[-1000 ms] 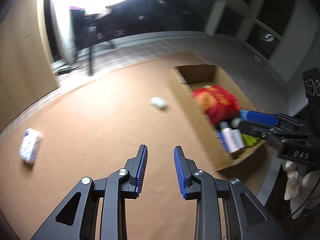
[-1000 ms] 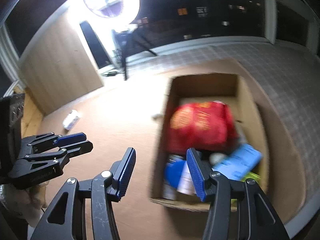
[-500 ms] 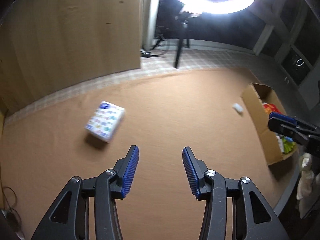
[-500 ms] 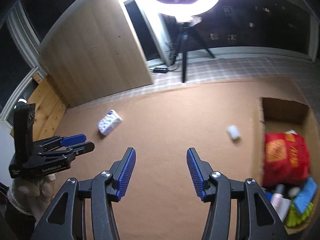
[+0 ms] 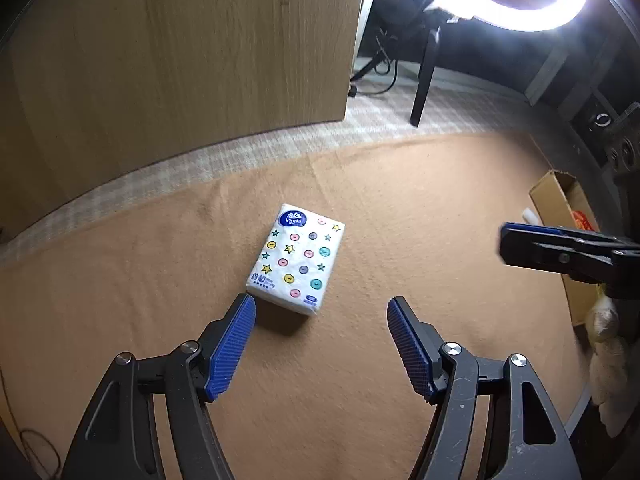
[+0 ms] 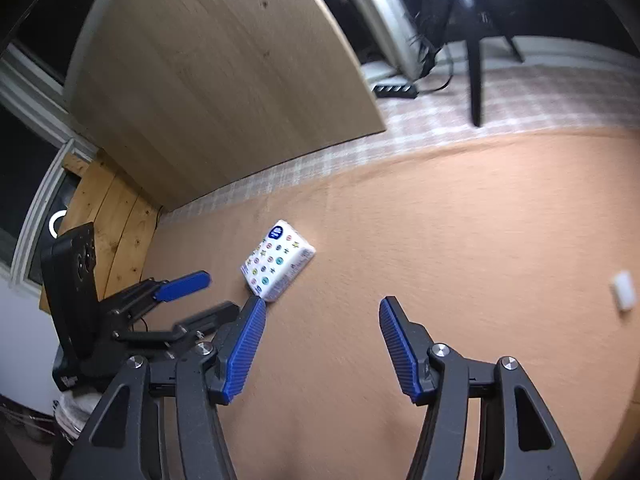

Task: Organize objects
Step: 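Lower both tools around the Vinda tissue pack on the floor, then grasp the tissue pack with the right tool and lift it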

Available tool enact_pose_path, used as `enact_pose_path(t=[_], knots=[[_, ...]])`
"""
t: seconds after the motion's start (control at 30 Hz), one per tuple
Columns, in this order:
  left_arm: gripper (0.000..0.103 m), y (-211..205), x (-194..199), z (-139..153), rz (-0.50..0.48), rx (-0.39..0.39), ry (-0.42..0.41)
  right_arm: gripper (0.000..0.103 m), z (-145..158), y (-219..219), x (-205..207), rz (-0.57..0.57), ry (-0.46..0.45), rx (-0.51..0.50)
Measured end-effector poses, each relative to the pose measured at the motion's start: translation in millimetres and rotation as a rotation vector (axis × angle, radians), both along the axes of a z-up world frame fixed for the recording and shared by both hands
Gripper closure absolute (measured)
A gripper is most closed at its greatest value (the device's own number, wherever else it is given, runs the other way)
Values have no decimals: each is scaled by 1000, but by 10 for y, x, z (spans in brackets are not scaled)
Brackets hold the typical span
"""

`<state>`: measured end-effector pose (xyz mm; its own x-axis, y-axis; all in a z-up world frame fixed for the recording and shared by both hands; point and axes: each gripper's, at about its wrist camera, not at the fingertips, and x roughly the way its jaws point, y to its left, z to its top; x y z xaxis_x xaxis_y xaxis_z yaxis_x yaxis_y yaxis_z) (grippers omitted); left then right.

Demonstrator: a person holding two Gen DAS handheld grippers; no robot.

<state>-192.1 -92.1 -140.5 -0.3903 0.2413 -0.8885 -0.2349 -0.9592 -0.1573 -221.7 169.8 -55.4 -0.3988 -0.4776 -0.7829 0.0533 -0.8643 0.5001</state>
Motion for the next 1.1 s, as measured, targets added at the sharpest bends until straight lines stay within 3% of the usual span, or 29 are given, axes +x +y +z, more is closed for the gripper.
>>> enact_pose_path(t=[0.33, 0.6, 0.7, 0.87, 1.1], knots=[[31, -23, -358, -317, -44, 4, -32, 46, -429, -272, -452, -28, -110, -111], [32, -27, -468, -476, -55, 49, -62, 46, -618, -488, -636, 13, -146, -107], [46, -23, -485, -508, -49, 77, -73, 51, -670, -560, -682, 31, -156, -107], [48, 33, -447, -518, -55, 100, -71, 67, -747, -648, -711, 67, -171, -91], [49, 134, -334, -498, -16, 115, -60, 70, -738, -645, -639, 92, -165, -65]])
